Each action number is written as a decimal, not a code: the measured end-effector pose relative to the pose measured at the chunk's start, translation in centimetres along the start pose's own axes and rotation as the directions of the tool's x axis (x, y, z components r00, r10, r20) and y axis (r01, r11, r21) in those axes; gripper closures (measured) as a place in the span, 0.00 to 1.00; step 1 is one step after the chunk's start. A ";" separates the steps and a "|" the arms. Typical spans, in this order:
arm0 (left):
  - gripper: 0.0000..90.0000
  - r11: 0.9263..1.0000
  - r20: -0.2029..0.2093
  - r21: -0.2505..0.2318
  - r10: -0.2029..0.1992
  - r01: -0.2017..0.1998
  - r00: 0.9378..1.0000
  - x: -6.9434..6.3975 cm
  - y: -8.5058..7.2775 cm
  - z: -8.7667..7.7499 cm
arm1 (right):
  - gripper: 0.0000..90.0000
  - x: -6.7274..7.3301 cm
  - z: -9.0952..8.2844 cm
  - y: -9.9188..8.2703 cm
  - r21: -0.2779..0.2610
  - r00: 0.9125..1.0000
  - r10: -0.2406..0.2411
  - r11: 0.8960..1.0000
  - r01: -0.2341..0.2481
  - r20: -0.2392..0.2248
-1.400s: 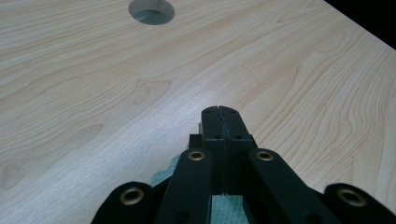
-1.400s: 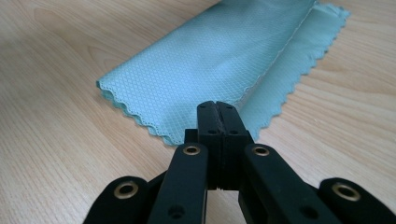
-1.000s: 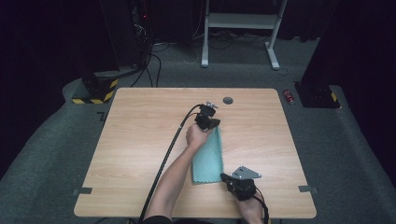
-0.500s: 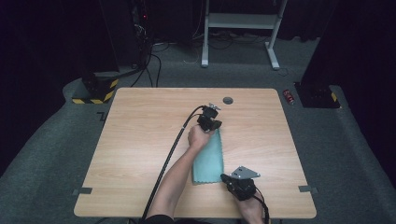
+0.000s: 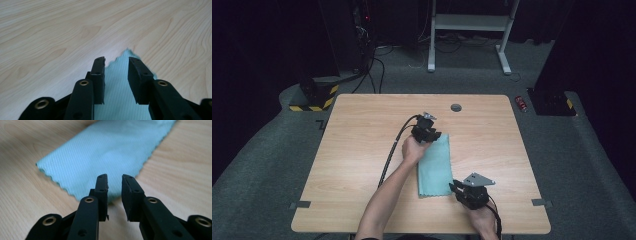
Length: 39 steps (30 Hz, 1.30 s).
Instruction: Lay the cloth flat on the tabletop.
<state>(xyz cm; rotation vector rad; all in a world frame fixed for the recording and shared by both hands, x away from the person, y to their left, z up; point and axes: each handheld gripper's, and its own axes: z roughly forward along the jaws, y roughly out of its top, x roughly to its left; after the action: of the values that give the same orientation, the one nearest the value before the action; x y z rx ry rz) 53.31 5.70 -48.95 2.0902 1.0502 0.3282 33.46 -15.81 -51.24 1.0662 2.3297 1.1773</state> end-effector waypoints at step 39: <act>0.60 0.984 -0.072 0.084 0.161 -0.155 0.984 -1.6 -8.6 -5.8 | 0.78 0.0 3.1 1.0 0.075 0.996 -0.086 0.993 0.088 -0.031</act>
<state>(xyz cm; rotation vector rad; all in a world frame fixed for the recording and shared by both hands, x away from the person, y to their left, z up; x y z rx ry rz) 44.33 10.67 -51.12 2.2532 0.9577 0.4577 35.68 -13.71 -52.32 0.9686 2.4338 1.0855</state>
